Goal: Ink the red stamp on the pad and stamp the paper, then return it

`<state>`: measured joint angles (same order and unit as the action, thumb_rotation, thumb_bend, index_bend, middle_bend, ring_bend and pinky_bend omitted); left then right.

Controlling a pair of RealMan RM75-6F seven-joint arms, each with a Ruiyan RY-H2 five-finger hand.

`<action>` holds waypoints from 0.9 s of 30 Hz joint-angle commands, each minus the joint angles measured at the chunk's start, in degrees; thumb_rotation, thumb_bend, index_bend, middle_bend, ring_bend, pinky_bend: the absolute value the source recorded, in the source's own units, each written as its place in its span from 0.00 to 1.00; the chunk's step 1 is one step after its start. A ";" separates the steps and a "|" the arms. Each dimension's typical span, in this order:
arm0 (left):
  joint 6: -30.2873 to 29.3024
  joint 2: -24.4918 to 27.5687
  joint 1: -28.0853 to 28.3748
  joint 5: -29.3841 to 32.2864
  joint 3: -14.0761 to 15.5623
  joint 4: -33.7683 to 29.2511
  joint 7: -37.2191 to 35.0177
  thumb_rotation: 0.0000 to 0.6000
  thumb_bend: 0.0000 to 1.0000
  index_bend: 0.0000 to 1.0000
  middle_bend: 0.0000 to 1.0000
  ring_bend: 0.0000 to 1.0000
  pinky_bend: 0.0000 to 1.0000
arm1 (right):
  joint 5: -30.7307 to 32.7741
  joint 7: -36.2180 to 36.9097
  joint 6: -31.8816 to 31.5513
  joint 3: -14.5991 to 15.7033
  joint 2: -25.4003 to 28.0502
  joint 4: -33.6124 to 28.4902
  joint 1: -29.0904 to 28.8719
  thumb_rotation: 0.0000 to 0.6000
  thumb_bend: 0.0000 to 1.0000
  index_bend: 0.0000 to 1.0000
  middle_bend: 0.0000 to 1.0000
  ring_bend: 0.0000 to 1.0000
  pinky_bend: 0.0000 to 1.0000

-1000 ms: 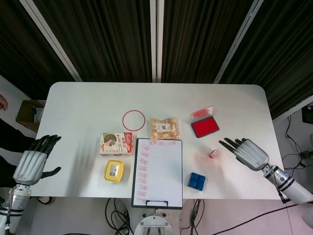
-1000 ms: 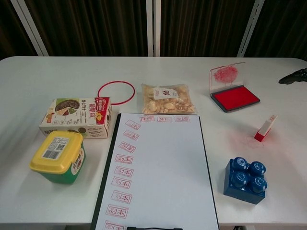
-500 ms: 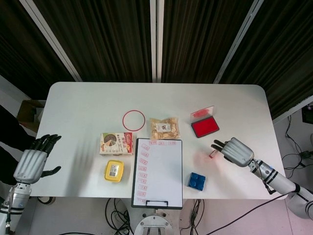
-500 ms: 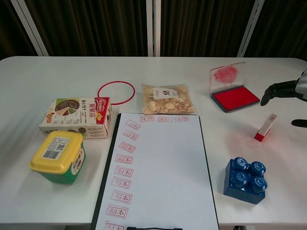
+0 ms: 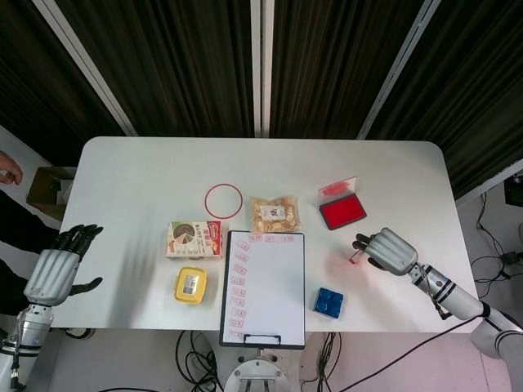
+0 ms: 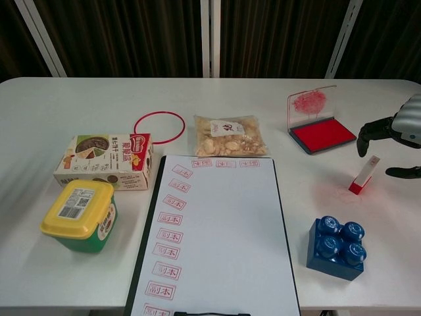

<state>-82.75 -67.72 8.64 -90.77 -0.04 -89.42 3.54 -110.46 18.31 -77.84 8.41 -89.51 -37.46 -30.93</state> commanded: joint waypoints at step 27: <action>-0.22 0.14 -0.23 0.32 0.20 0.21 -0.14 1.00 0.00 0.13 0.14 0.12 0.20 | 2.20 3.61 -2.37 2.68 -5.10 7.18 -0.47 1.00 0.23 0.51 0.44 0.75 1.00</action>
<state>-82.97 -67.59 8.41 -90.44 0.17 -89.20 3.40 -108.26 21.92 -80.21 11.10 -94.60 -30.28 -31.40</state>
